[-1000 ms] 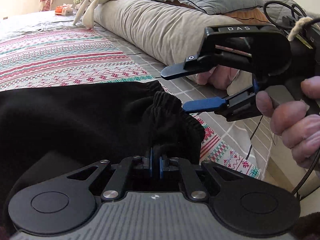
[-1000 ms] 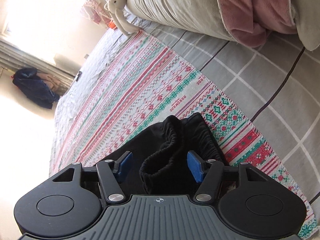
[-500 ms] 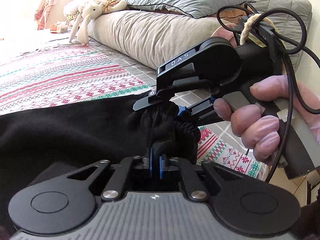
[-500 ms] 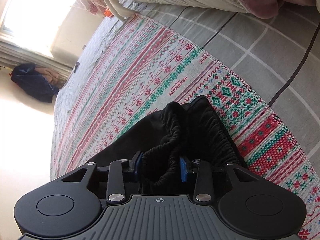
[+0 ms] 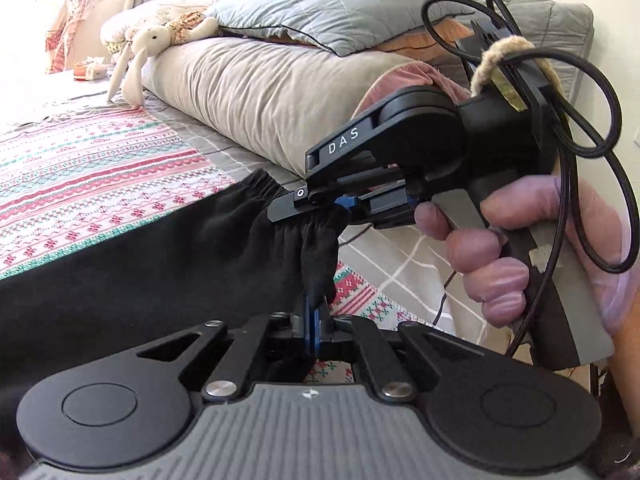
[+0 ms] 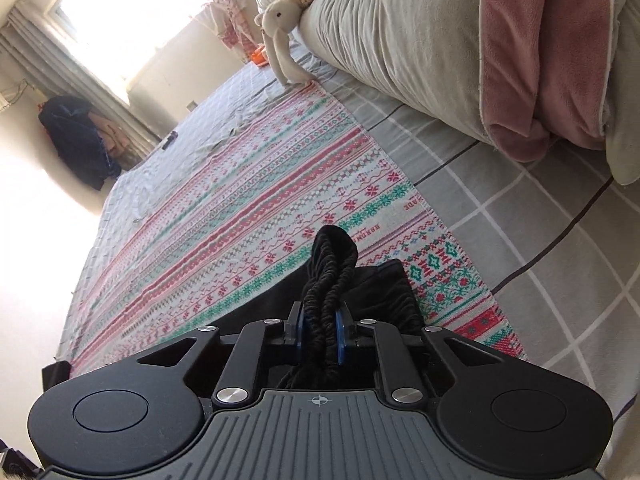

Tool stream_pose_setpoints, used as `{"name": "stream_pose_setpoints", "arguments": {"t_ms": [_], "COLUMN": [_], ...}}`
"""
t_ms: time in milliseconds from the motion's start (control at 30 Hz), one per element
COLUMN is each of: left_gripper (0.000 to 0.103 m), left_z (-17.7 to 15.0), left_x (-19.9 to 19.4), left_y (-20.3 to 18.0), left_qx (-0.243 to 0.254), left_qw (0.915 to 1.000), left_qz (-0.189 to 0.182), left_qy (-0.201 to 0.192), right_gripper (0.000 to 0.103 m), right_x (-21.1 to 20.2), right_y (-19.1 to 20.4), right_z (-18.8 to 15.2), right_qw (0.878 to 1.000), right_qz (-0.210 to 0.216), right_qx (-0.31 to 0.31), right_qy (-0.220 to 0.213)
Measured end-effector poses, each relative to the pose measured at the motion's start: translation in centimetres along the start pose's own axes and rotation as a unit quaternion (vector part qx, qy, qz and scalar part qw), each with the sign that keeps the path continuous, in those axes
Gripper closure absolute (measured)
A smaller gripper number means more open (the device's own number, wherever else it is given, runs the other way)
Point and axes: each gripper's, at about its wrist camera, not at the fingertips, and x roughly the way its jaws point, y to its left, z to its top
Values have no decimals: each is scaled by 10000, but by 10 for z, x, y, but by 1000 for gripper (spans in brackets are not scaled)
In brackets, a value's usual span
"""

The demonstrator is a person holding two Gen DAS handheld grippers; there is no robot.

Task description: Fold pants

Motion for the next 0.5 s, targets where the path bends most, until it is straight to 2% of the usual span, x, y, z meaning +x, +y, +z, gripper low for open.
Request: {"name": "stream_pose_setpoints", "arguments": {"t_ms": [133, 267, 333, 367, 400, 433, 500], "left_gripper": [87, 86, 74, 68, 57, 51, 44], "left_z": [-10, -17, -21, -21, -22, -22, -25], "left_x": [18, 29, 24, 19, 13, 8, -6], "left_y": [-4, 2, 2, 2, 0, 1, 2], "left_qx": [13, -70, -32, -4, 41, 94, 312], "left_qw": [9996, 9984, 9983, 9984, 9985, 9986, 9985], "left_qz": [11, -73, -141, -158, -197, -215, -174], "left_qy": [297, 559, 559, 536, 518, 481, 424], "right_gripper": [89, 90, 89, 84, 84, 83, 77], "right_x": [7, 19, 21, 19, 15, 9, -3], "right_y": [-10, -13, -13, -13, -13, -11, -12], "right_z": [-5, -11, -10, -8, -7, -4, 1], "right_qw": [9990, 9942, 9937, 9945, 9950, 9945, 9941], "right_qz": [-368, -908, -956, -915, -924, -1022, -1067], "right_qx": [-31, -244, -238, -196, -162, -182, -155], "right_qy": [238, 515, 530, 478, 350, 149, -145]}}
